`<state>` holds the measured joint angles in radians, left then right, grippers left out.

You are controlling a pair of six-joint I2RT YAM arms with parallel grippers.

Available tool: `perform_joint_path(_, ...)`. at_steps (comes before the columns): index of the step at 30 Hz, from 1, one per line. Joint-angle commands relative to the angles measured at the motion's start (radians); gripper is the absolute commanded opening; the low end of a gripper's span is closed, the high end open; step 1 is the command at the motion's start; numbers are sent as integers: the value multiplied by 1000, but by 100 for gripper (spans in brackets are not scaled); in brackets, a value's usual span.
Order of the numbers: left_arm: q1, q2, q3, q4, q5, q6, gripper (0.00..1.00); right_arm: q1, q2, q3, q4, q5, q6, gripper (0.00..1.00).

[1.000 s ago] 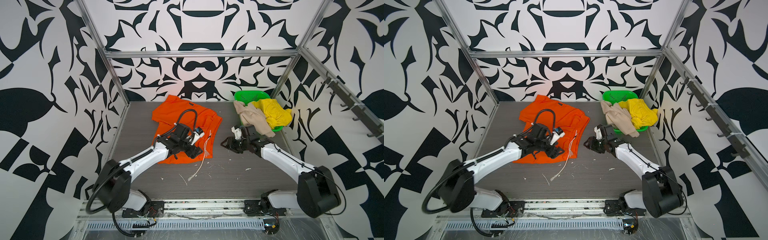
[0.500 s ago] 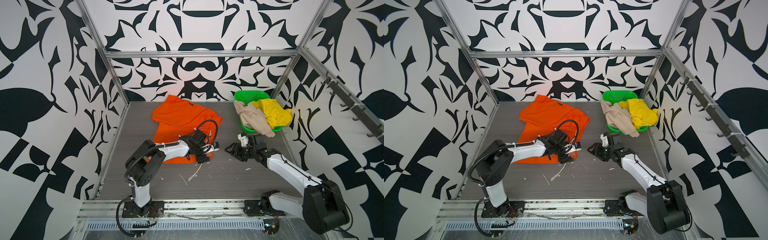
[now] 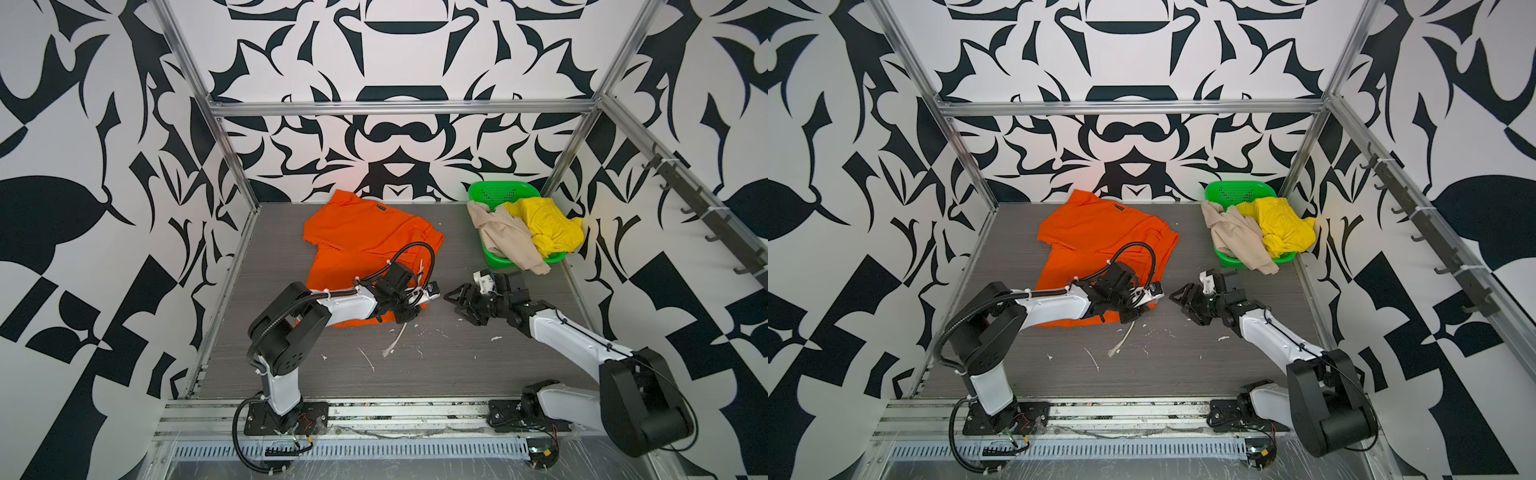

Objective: Fold and stack the shorts

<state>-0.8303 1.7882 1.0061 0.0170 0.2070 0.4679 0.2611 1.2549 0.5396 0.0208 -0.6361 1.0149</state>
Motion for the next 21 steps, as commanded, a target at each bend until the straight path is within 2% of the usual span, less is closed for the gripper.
perform_joint_path(1, 2, -82, -23, 88, 112, -95, 19, 17, 43, -12, 238, -49, 194, 70)
perform_joint_path(5, 2, -112, -37, 125, 135, -118, 19, 65, 106, 37, 259, -42, 224, 71)
perform_joint_path(12, -1, -116, -45, 144, 152, -137, 20, 143, 201, 42, 394, -9, 312, 71)
perform_joint_path(15, -7, -125, -52, 148, 166, -140, 21, 157, 256, 47, 464, -7, 340, 67)
perform_joint_path(17, -12, -136, -60, 154, 166, -140, 22, 163, 285, 57, 499, -5, 354, 59)
perform_joint_path(19, -11, -152, -74, 171, 158, -146, 23, 168, 303, 64, 524, -2, 365, 43)
perform_joint_path(21, -12, -176, -86, 177, 137, -166, 30, 169, 299, 72, 544, 8, 372, 27)
